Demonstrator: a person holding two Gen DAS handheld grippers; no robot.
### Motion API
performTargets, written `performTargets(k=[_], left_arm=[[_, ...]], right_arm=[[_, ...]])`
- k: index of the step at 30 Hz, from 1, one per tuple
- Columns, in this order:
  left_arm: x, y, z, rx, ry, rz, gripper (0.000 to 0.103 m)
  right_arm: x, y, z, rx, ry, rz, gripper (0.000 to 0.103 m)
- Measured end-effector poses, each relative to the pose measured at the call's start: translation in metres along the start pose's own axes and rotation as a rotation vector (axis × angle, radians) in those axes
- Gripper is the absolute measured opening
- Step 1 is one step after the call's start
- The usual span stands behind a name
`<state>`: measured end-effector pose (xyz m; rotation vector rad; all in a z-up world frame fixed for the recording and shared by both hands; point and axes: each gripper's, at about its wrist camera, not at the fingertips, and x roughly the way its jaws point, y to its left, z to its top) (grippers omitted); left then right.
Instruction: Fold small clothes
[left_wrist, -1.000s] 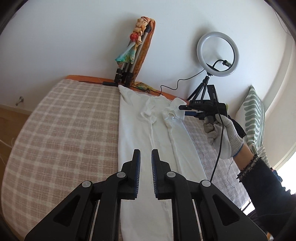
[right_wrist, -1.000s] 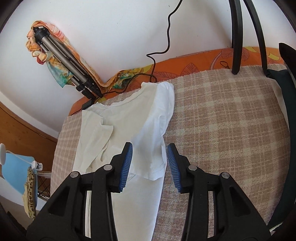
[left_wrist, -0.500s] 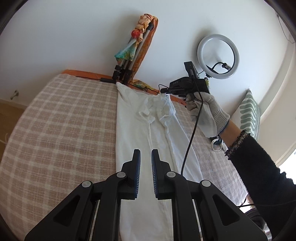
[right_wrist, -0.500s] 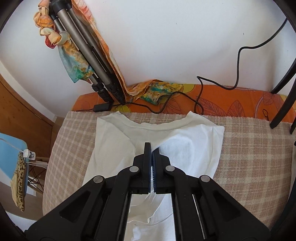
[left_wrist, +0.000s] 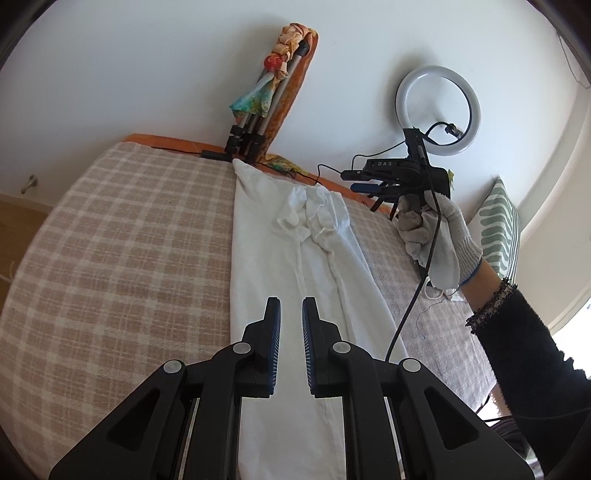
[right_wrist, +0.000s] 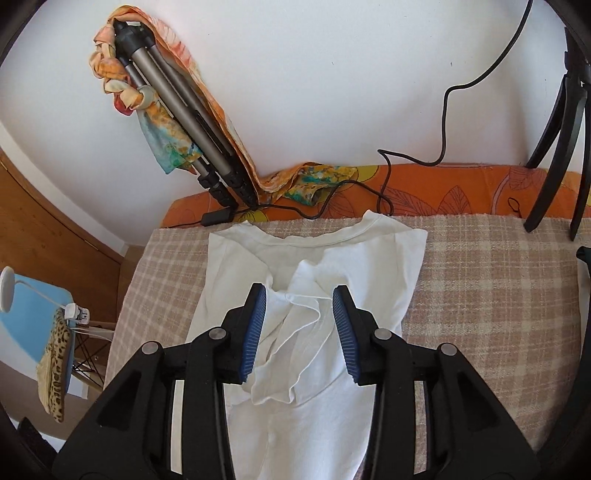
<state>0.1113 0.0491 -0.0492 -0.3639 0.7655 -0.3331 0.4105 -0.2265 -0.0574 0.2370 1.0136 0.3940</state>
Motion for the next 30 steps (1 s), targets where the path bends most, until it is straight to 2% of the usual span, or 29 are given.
performTargets(k=[4,8,11,14,15,17,20,23,25,27,28,30], left_arm=[[-0.003,-0.016,-0.002,0.046,-0.024,0.001,0.010],[-0.004,-0.024,-0.004,0.068,-0.036,0.006,0.010],[-0.003,-0.025,-0.005,0.081,-0.038,0.011,0.010],[0.000,-0.022,-0.005,0.077,-0.027,0.021,0.010],[0.001,-0.021,-0.006,0.071,-0.023,0.023,0.010],[0.002,-0.019,-0.006,0.066,-0.020,0.026,0.010],[0.001,-0.018,-0.006,0.063,-0.025,0.031,0.010],[0.000,-0.018,-0.006,0.064,-0.031,0.037,0.010],[0.001,-0.018,-0.007,0.066,-0.029,0.039,0.010],[0.002,-0.018,-0.007,0.066,-0.029,0.042,0.010],[0.001,-0.018,-0.007,0.069,-0.032,0.044,0.010],[0.000,-0.018,-0.007,0.074,-0.033,0.048,0.010]], right_arm=[[0.011,0.025,-0.035,-0.067,0.093,0.008,0.040],[0.043,0.048,-0.061,-0.171,0.155,-0.118,0.040],[0.059,0.047,-0.065,-0.145,0.175,-0.124,0.040],[0.069,0.049,-0.067,-0.176,0.173,-0.191,0.039],[0.071,0.049,-0.067,-0.189,0.170,-0.212,0.036],[0.071,0.049,-0.065,-0.207,0.164,-0.238,0.011],[0.064,0.042,-0.060,-0.158,0.155,-0.170,0.007],[0.054,0.040,-0.056,-0.090,0.137,-0.023,0.007],[0.053,0.040,-0.055,-0.064,0.157,0.043,0.008],[0.052,0.040,-0.056,-0.049,0.177,-0.002,0.013],[0.047,0.038,-0.057,-0.037,0.173,-0.020,0.024],[0.024,0.034,-0.062,-0.011,0.126,-0.006,0.028]])
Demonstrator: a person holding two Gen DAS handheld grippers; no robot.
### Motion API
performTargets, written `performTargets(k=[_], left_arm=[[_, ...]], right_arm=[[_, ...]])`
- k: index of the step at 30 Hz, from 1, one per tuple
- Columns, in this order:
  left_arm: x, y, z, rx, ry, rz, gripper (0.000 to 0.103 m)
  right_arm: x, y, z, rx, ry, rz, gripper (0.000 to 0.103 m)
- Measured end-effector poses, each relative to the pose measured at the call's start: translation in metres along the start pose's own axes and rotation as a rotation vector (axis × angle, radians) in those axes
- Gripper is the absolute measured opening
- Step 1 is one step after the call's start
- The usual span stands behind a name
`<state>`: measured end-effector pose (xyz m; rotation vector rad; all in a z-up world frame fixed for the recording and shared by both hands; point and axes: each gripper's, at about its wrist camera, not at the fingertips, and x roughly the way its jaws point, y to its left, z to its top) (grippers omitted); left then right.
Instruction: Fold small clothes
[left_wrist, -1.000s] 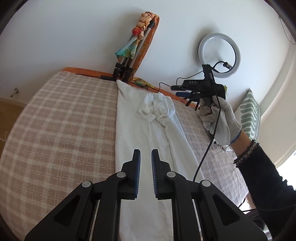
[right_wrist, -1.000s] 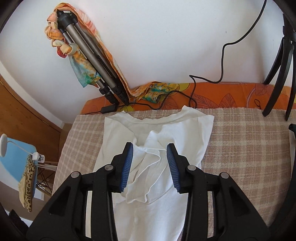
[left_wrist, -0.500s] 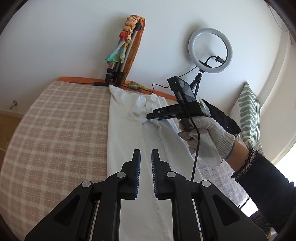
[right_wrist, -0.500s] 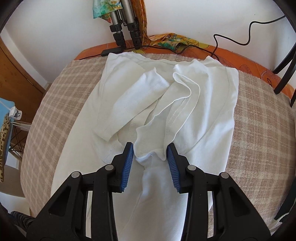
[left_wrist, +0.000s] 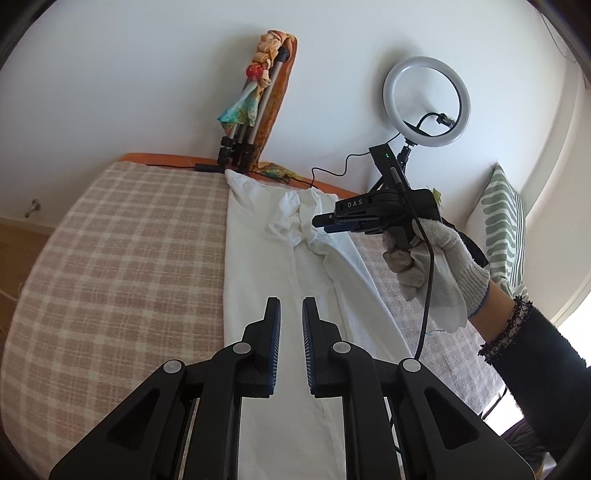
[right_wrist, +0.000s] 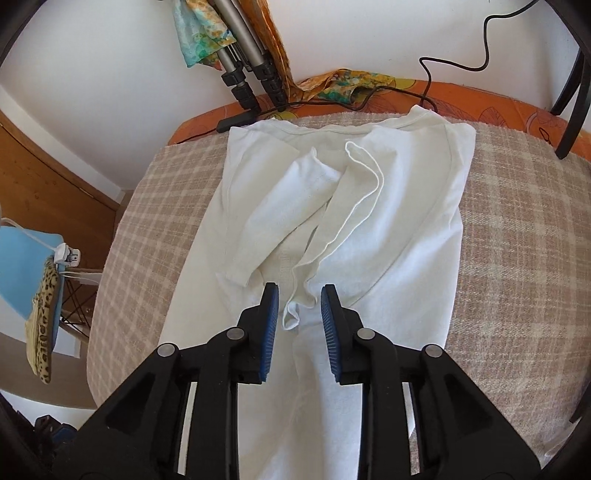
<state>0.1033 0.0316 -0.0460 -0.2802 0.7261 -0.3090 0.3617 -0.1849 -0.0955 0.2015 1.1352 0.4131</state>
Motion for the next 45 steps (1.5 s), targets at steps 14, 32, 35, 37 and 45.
performTargets(k=[14,32,35,37,45], left_arm=[[-0.008,0.015,-0.029,0.003,0.085,-0.002,0.010],[0.012,0.031,-0.068,-0.008,0.250,0.034,0.016],[0.013,0.033,-0.068,-0.012,0.248,0.037,0.016],[0.013,0.035,-0.067,-0.017,0.246,0.038,0.016],[0.010,0.041,-0.067,-0.033,0.235,0.053,0.016]], right_arm=[[-0.113,0.059,-0.206,-0.205,-0.006,0.079,0.028],[-0.064,0.114,-0.301,-0.504,0.086,-0.149,0.038],[-0.062,0.116,-0.302,-0.538,0.073,-0.178,0.016],[-0.065,0.117,-0.303,-0.555,0.074,-0.167,0.007],[-0.097,0.123,-0.315,-0.636,0.028,-0.126,0.004]])
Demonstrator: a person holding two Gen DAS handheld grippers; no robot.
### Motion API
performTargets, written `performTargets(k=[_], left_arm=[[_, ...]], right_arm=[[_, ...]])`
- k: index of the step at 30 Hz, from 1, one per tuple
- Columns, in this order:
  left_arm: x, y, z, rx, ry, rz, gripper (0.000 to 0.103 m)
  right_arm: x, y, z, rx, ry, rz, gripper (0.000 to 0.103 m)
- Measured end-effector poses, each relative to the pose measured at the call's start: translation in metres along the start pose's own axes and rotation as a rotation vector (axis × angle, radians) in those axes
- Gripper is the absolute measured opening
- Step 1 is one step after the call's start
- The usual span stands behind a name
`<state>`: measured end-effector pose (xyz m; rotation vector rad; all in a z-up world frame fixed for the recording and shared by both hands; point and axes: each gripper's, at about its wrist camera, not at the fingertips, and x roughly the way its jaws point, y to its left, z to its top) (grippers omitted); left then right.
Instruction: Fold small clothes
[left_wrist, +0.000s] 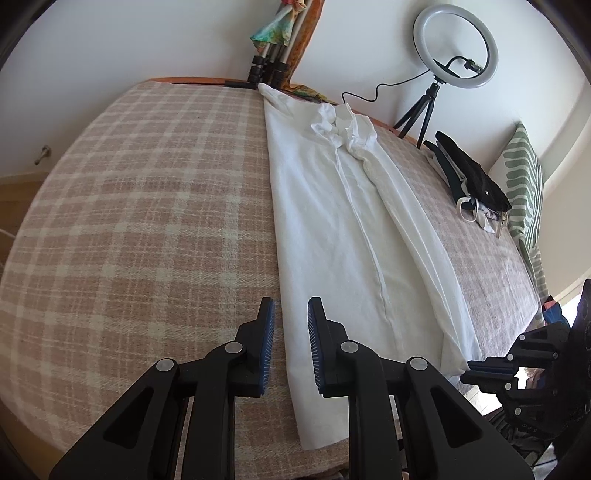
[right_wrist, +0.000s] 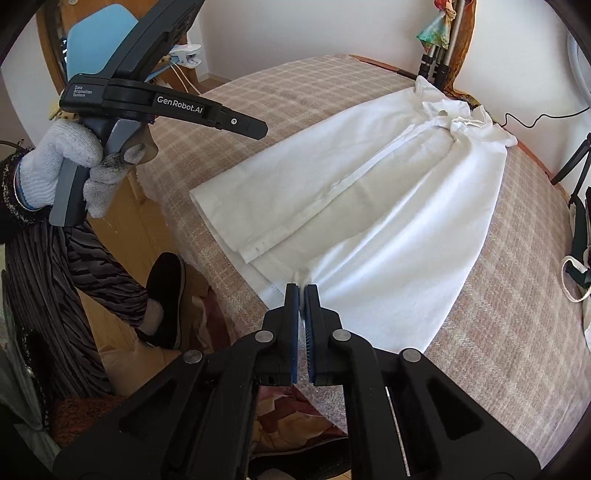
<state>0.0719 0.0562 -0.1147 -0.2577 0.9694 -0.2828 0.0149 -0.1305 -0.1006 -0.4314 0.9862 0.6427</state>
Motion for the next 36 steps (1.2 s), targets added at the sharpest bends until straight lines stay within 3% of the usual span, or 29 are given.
performTargets(k=[2,4,6,8,10,11,15,27,30,32,36], left_arm=[[0.001,0.001,-0.001,-0.007,0.007,-0.002,0.016],[0.000,0.001,-0.003,-0.015,0.015,-0.015,0.016],[-0.003,0.001,-0.008,-0.021,0.029,-0.039,0.016],[-0.007,0.001,-0.016,-0.024,0.052,-0.069,0.022],[-0.009,0.003,-0.024,-0.035,0.070,-0.094,0.034],[-0.009,0.004,-0.028,-0.042,0.080,-0.105,0.036],[-0.003,0.007,-0.035,-0.061,0.130,-0.131,0.036],[-0.003,0.011,-0.048,-0.167,0.185,-0.278,0.033],[-0.003,0.008,-0.050,-0.151,0.193,-0.281,0.028],[0.001,0.007,-0.052,-0.155,0.213,-0.292,0.010],[0.000,0.003,-0.050,-0.143,0.197,-0.305,0.007]], right_arm=[[-0.002,-0.012,-0.001,0.059,-0.014,0.027,0.005],[-0.004,-0.027,-0.002,0.127,0.011,0.110,0.005],[-0.015,-0.039,-0.006,0.180,-0.027,0.144,0.007],[-0.026,-0.055,-0.012,0.250,-0.057,0.124,0.027],[-0.031,-0.075,-0.023,0.341,-0.066,0.104,0.039],[-0.030,-0.085,-0.030,0.386,-0.056,0.109,0.039],[-0.015,-0.107,-0.054,0.504,0.010,0.118,0.039],[0.003,-0.117,-0.074,0.661,-0.001,0.389,0.039],[0.007,-0.118,-0.072,0.662,0.003,0.380,0.025],[0.011,-0.116,-0.071,0.665,0.012,0.376,0.010],[0.010,-0.113,-0.070,0.672,-0.011,0.385,0.006]])
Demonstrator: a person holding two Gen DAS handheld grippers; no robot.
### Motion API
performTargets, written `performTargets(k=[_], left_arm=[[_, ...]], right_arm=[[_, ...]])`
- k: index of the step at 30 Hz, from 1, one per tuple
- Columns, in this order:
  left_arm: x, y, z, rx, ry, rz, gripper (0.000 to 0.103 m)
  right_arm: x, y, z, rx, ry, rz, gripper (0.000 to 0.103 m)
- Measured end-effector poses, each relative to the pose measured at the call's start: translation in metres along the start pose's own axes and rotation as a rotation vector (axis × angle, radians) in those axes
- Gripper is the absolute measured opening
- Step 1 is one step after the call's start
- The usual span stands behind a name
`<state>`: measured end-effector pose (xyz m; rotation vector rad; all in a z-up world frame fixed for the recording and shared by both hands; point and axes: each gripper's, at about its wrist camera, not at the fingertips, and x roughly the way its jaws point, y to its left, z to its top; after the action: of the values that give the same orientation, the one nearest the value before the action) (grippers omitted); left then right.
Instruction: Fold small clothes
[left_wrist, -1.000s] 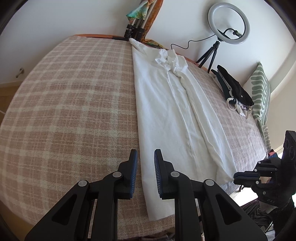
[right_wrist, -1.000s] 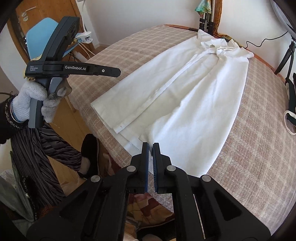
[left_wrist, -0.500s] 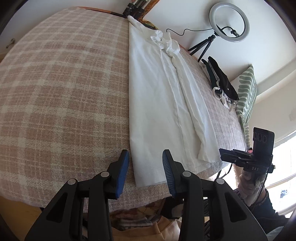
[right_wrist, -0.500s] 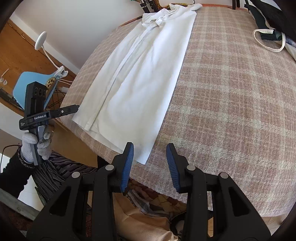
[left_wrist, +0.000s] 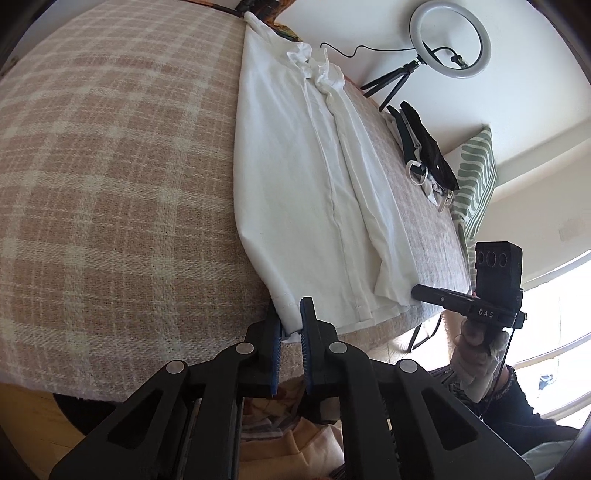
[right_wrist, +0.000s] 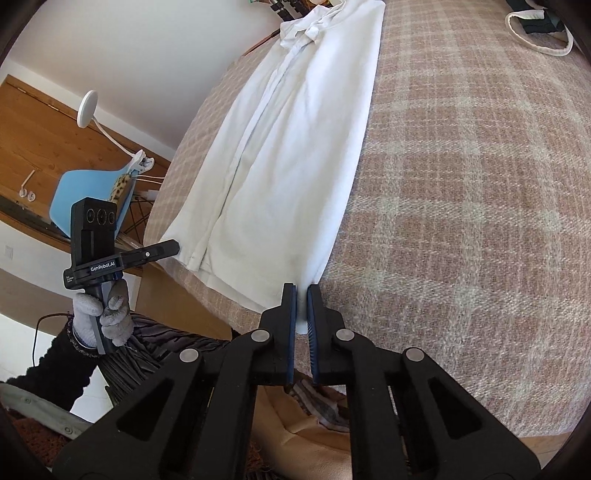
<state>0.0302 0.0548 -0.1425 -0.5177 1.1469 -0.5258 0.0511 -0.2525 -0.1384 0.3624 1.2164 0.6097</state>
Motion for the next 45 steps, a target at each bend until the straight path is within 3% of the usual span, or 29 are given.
performTargets(k=[5,13,20,28,39,41,42,44,45], left_arm=[[-0.012,-0.016,0.011,0.056,-0.073,-0.020,0.004],[-0.014,-0.019,0.038,0.032,-0.129,-0.025,0.004],[-0.010,-0.026,0.076,0.057,-0.181,0.016,0.004],[0.007,-0.021,0.122,0.078,-0.198,0.076,0.004],[0.038,0.000,0.145,0.023,-0.174,0.138,0.004],[0.039,0.004,0.148,-0.002,-0.163,0.146,0.009],[0.037,0.005,0.150,-0.006,-0.166,0.155,0.011],[0.030,0.004,0.150,0.006,-0.190,0.171,0.014],[0.026,0.003,0.150,0.014,-0.205,0.182,0.015]], right_arm=[[-0.018,-0.001,0.006,0.029,-0.069,0.071,0.005],[-0.037,0.001,0.027,0.056,-0.153,0.106,0.005],[-0.042,0.004,0.068,0.042,-0.208,0.063,0.005],[-0.020,-0.023,0.114,0.094,-0.222,0.010,0.005],[0.009,-0.049,0.144,0.124,-0.174,-0.066,0.005],[0.009,-0.054,0.146,0.143,-0.175,-0.065,0.005],[0.007,-0.056,0.147,0.147,-0.176,-0.082,0.007],[-0.001,-0.056,0.148,0.144,-0.200,-0.140,0.026],[-0.007,-0.054,0.147,0.132,-0.229,-0.165,0.028]])
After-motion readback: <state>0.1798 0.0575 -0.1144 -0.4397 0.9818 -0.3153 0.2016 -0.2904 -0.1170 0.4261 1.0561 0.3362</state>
